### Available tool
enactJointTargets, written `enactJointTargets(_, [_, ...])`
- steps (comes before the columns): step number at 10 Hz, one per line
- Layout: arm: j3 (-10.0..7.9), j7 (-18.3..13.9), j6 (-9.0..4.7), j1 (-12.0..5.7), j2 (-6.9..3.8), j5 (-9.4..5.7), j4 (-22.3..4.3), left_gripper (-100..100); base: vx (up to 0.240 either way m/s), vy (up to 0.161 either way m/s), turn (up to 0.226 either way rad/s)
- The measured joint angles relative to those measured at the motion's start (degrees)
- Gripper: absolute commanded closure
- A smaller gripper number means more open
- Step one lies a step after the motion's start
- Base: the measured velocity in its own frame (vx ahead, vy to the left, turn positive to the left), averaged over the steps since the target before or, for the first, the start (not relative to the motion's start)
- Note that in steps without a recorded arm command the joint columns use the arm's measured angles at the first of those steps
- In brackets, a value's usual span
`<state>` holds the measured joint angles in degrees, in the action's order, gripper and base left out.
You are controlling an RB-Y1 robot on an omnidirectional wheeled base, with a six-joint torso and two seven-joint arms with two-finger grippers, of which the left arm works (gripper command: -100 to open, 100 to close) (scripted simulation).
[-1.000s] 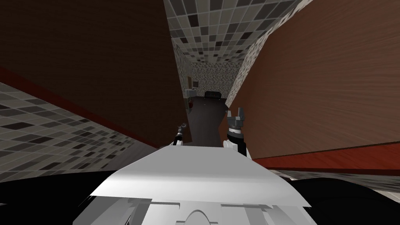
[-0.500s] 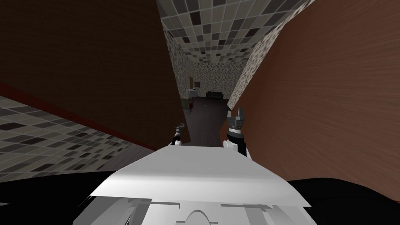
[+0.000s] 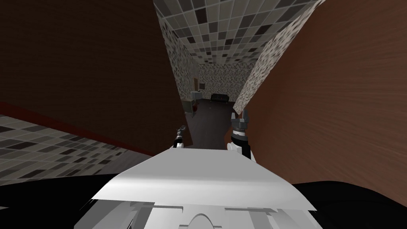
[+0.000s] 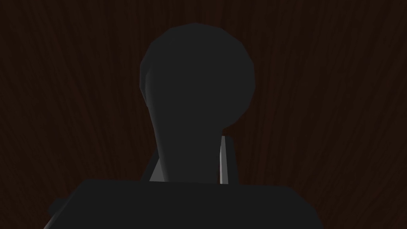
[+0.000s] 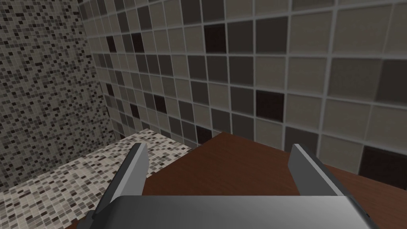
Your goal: Push the door open
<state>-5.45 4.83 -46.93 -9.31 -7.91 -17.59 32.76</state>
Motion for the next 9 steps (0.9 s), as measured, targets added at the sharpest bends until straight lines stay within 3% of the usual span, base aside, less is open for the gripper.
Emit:
enactJointTargets(4, [-1.53, -0.1, -0.11, -0.09, -0.46, -0.11, -0.9, 100, 0.143, -0.01, 0.046])
enactJointTargets(6, [-2.46, -0.6, -0.88, -1.05, -0.82, 0.21, -2.8, 100, 0.166, -0.017, 0.042])
enactJointTargets(7, [-2.82, -0.4, -0.39, -0.16, -0.77, 0.24, -1.1, 100, 0.161, -0.009, 0.052])
enactJointTargets(8, [-3.36, -0.6, -0.81, -0.6, -0.88, 0.47, -2.1, 100, 0.189, -0.022, 0.067])
enactJointTargets(9, [-4.05, -0.6, -0.59, -0.08, -0.83, 0.73, -1.4, 100, 0.185, -0.01, 0.071])
